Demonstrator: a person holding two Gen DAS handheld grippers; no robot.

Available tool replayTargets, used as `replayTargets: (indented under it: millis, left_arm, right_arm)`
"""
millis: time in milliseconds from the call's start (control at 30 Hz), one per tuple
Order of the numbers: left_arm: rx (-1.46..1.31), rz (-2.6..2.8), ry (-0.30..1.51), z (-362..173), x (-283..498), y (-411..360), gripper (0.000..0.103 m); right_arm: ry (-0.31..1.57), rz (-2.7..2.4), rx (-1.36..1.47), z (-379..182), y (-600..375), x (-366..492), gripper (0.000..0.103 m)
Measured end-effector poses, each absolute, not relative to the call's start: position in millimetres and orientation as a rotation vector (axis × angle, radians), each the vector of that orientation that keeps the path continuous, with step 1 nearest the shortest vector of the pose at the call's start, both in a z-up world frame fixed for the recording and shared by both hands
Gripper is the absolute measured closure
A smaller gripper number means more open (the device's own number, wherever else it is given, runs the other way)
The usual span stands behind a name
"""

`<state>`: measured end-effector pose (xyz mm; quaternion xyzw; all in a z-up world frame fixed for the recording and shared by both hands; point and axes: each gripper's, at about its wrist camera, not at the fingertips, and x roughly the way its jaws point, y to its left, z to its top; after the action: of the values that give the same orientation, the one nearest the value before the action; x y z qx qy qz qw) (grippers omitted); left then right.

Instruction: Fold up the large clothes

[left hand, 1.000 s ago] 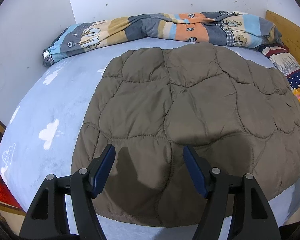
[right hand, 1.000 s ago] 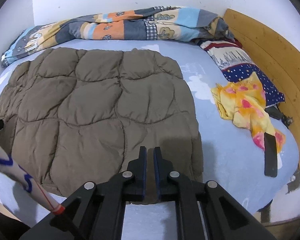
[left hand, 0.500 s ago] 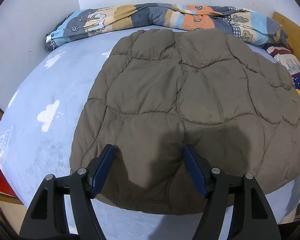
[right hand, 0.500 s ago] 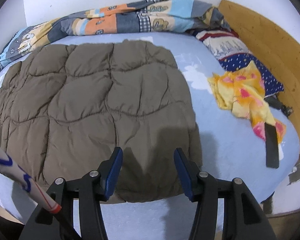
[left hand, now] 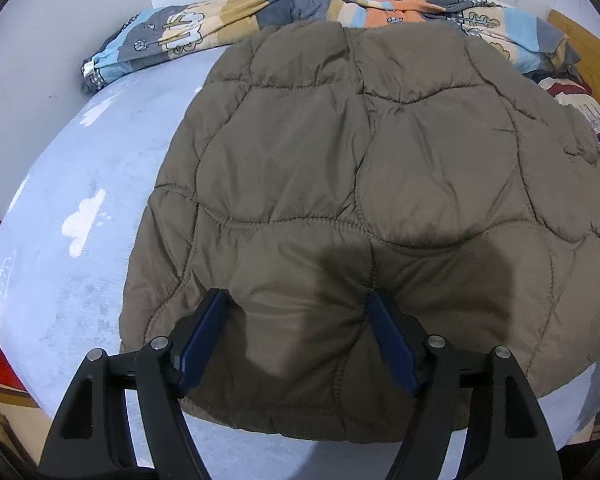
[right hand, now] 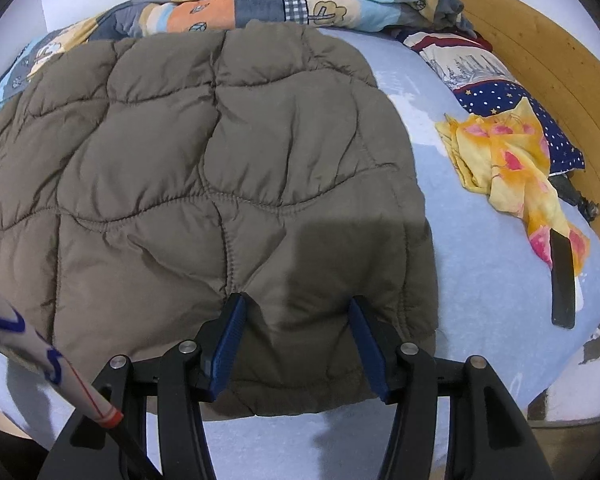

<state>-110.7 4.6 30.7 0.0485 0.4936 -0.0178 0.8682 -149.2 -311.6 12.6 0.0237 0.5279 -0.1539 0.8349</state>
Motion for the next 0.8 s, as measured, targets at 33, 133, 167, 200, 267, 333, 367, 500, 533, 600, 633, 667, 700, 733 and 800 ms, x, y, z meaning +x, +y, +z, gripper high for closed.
replayTargets:
  millis: [33, 133, 167, 200, 267, 333, 367, 500, 533, 600, 633, 667, 700, 733, 800]
  left_arm:
    - [0.107, -0.035, 1.030, 30.9, -110.8, 3.2, 0.029]
    - [0.123, -0.020, 0.998, 35.4, -114.6, -0.3, 0.029]
    - [0.128, -0.013, 0.980, 38.9, -117.1, -1.1, 0.029]
    - [0.129, -0.005, 0.953, 44.3, -120.8, -1.3, 0.029]
    - [0.118, -0.008, 0.896, 58.4, -130.4, -1.1, 0.029]
    - [0.097, -0.018, 0.832, 77.7, -143.8, 0.0, 0.029]
    - [0.079, -0.023, 0.794, 88.5, -153.7, 1.1, 0.029]
    - [0.032, -0.028, 0.715, 119.8, -194.5, 5.3, 0.023]
    - [0.028, -0.034, 0.692, 128.1, -207.4, 6.3, 0.023]
    - [0.041, -0.048, 0.655, 142.5, -231.7, 8.3, 0.023]
    - [0.046, -0.048, 0.643, 151.3, -243.5, 9.8, 0.022]
    - [0.049, -0.051, 0.625, 161.0, -257.6, 10.3, 0.022]
    - [0.050, -0.059, 0.609, 169.2, -267.9, 9.9, 0.022]
    - [0.054, -0.064, 0.585, 179.8, -282.4, 11.0, 0.021]
    - [0.061, -0.067, 0.550, 200.1, -305.5, 12.4, 0.015]
  right_arm:
    - [1.127, -0.324, 0.051, 10.0, -311.8, -147.7, 0.044]
    - [1.129, -0.331, 0.041, 12.9, -311.1, -146.8, 0.043]
    - [1.126, -0.335, 0.035, 15.7, -310.5, -147.4, 0.044]
    - [1.117, -0.340, 0.034, 20.3, -309.7, -148.9, 0.044]
    - [1.084, -0.342, 0.036, 33.5, -304.8, -154.0, 0.044]
    - [1.027, -0.326, 0.037, 51.2, -299.2, -161.2, 0.043]
    - [0.984, -0.330, 0.022, 62.5, -295.1, -166.4, 0.043]
    - [0.833, -0.328, -0.012, 104.7, -274.3, -195.9, 0.030]
    - [0.810, -0.326, -0.008, 111.6, -270.6, -203.6, 0.028]
    - [0.759, -0.311, 0.001, 128.5, -259.2, -226.2, 0.027]
    - [0.747, -0.299, 0.003, 134.4, -254.0, -234.4, 0.027]
    - [0.741, -0.296, 0.002, 142.3, -245.5, -245.9, 0.027]
    - [0.720, -0.283, 0.006, 152.7, -236.6, -259.1, 0.027]
    - [0.687, -0.260, 0.012, 164.9, -228.4, -273.3, 0.026]
    - [0.621, -0.261, -0.005, 188.2, -216.3, -298.9, 0.021]
